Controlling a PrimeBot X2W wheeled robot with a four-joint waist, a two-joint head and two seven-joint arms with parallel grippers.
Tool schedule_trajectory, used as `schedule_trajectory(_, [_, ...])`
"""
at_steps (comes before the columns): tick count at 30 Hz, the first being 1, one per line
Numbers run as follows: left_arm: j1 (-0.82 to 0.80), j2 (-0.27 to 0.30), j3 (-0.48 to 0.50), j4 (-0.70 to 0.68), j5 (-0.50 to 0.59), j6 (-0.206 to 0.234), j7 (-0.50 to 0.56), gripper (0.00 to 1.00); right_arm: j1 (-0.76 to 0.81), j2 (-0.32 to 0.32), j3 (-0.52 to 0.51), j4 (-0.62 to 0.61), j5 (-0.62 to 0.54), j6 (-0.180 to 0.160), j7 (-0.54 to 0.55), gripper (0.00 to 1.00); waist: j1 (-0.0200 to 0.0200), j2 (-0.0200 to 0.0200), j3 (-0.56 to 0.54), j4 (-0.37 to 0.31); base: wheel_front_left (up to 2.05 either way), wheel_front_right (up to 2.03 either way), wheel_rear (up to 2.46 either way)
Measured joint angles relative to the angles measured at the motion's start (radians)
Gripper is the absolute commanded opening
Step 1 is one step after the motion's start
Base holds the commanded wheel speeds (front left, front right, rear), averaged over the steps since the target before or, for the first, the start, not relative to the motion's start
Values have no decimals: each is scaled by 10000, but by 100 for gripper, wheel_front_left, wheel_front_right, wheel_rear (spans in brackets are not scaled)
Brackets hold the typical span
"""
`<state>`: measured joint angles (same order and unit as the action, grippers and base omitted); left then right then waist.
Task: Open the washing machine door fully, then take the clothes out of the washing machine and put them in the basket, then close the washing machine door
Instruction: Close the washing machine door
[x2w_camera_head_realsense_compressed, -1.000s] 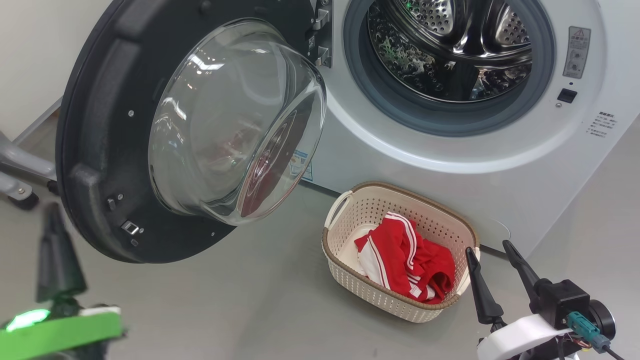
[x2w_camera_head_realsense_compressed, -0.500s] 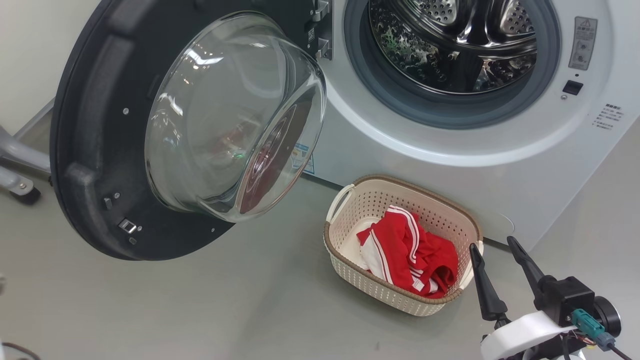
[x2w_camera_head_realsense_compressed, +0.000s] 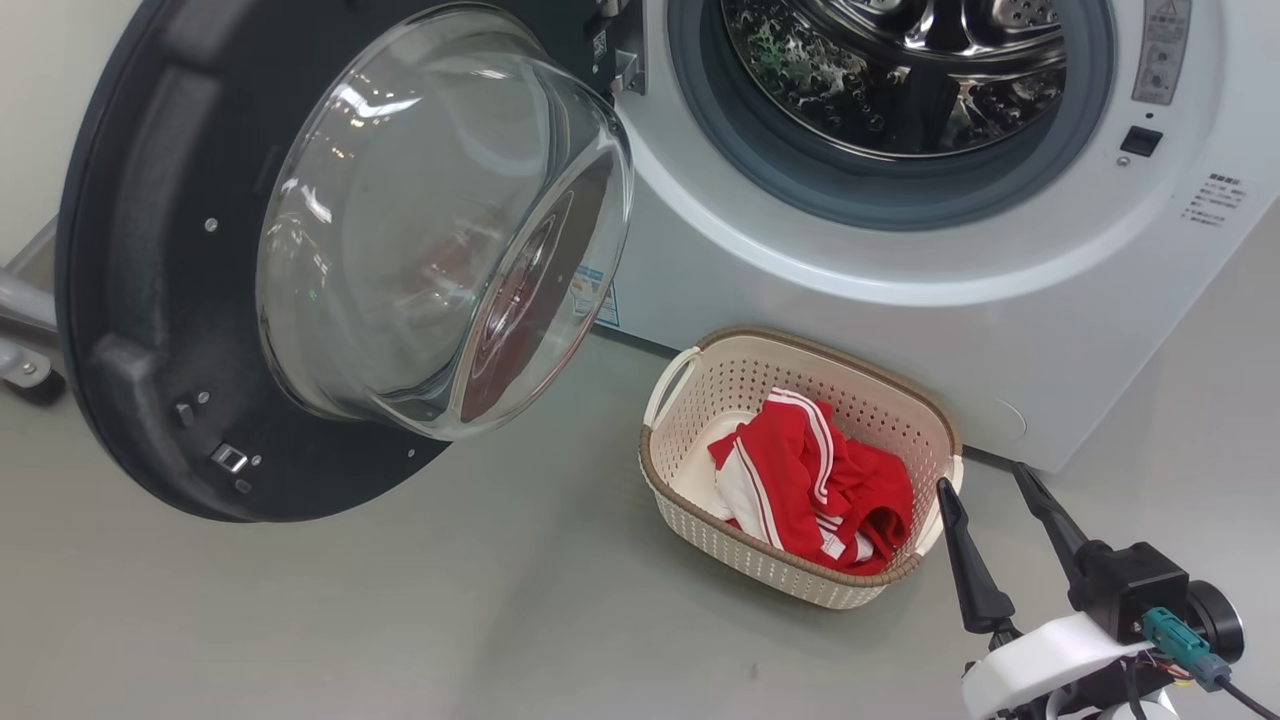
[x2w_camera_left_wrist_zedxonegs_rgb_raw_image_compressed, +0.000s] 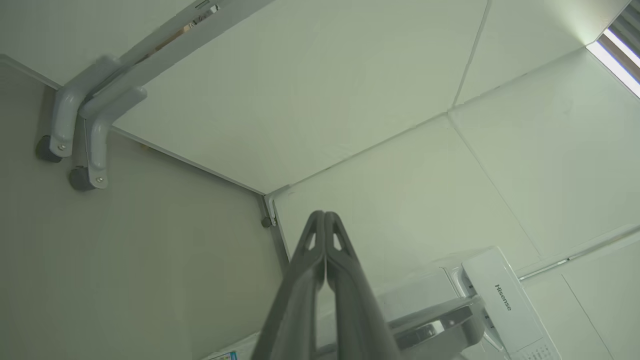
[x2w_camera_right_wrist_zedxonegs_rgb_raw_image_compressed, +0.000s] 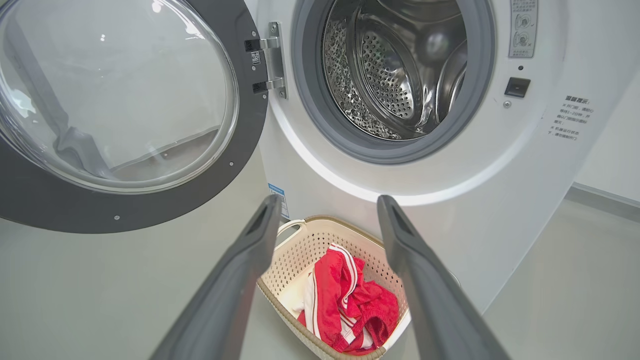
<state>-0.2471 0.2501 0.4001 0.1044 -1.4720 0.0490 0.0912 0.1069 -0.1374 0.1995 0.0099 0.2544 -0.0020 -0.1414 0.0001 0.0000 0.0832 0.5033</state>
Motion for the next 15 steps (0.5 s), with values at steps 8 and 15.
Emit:
schedule_trajectory(8, [-51,288,-800,1012,-148,0,1244,0,-66,-82,-15,-15,0,4,42,100,0,0,144,-167,0,0,0])
schedule_trajectory(15, [-93,437,-1181,1638,-316,-121,2080,0,-120,-98,-19,-19,0,4,42,100,0,0,170,-265,0,0,0])
